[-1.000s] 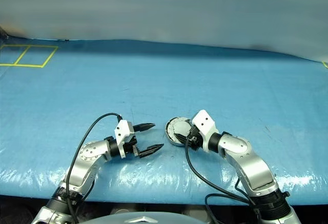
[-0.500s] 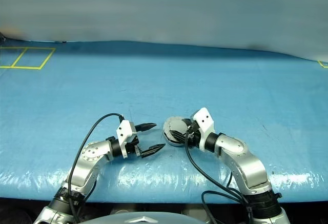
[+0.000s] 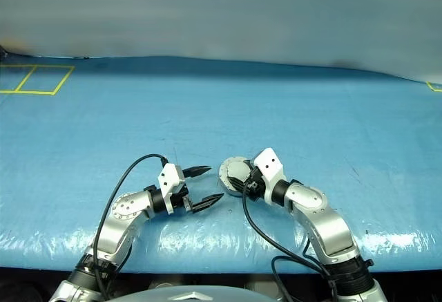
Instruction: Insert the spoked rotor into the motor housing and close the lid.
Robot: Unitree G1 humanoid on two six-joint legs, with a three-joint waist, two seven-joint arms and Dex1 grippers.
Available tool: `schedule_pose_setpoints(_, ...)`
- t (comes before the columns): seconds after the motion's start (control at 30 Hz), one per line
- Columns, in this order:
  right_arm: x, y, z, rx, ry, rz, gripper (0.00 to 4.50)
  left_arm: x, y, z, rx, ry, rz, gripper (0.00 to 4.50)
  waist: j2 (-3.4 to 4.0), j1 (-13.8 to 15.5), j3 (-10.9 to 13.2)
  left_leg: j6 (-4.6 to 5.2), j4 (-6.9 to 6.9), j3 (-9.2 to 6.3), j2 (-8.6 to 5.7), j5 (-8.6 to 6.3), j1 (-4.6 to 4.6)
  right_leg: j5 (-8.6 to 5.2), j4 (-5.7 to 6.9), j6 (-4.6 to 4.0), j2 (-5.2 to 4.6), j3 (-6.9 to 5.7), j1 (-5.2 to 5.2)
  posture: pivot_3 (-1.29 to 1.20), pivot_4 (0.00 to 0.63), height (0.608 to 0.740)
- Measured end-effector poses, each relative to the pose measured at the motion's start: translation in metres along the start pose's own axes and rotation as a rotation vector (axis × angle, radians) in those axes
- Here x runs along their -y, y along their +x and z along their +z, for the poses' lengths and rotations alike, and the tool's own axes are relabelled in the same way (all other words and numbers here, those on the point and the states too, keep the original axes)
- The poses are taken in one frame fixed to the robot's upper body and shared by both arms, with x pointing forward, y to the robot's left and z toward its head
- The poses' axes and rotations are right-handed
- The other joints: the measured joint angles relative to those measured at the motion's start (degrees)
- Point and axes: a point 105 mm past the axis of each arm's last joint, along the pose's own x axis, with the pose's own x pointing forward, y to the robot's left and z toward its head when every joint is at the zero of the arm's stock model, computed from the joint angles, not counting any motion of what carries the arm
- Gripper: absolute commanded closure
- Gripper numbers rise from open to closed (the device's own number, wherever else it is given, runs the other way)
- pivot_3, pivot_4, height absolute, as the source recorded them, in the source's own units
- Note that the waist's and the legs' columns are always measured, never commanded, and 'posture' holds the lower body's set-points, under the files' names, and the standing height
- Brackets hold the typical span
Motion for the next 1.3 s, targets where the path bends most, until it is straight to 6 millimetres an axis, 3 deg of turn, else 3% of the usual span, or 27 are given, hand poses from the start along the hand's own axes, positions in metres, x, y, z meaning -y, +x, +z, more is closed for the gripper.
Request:
schedule_pose_setpoints(0.53, -0.003, 0.008, -0.007, -0.025, -0.056, -0.023, 1.47, -0.001, 0.000, 0.001, 0.001, 0.001, 0.004, 0.00, -0.27, -0.63, -0.26, 0.00, 0.03, 0.04, 0.04, 0.00, 0.28, 0.00, 0.03, 0.00, -0.01, 0.03, 0.23, 0.00, 0.150, 0.740)
schedule_pose_setpoints(0.77, -0.003, 0.006, -0.008, -0.024, -0.051, -0.024, 1.47, -0.013, 0.010, 0.008, 0.035, 0.011, 0.068, 0.00, -0.34, -0.53, -0.29, 0.00, 0.01, 0.03, 0.00, 0.00, 0.27, 0.00, -0.01, 0.01, -0.03, 0.03, 0.27, 0.00, 0.150, 0.740)
schedule_pose_setpoints(0.9, -0.003, 0.005, -0.008, -0.023, -0.050, -0.026, 1.47, -0.016, 0.017, 0.017, 0.080, 0.034, 0.069, 0.95, -0.34, -0.40, -0.29, 0.00, -0.05, 0.03, 0.00, 0.00, 0.27, 0.00, -0.03, 0.00, -0.01, 0.03, 0.26, 0.00, 0.150, 0.740)
schedule_pose_setpoints(1.23, -0.001, 0.000, -0.009, -0.022, -0.045, -0.044, 1.47, -0.020, 0.023, 0.017, 0.080, 0.044, 0.041, 4.36, -0.34, 0.25, -0.29, 0.00, -0.09, 0.02, -0.02, 0.00, 0.24, -0.01, -0.08, 0.00, -0.03, 0.03, 0.25, 0.00, 0.150, 0.740)
schedule_pose_setpoints(1.3, -0.001, -0.001, -0.009, -0.022, -0.044, -0.047, 1.47, -0.019, 0.024, 0.016, 0.072, 0.045, 0.034, 4.48, -0.34, 0.45, -0.29, 0.00, -0.09, 0.02, -0.02, 0.00, 0.24, -0.01, -0.08, 0.00, -0.02, 0.02, 0.25, 0.00, 0.150, 0.740)
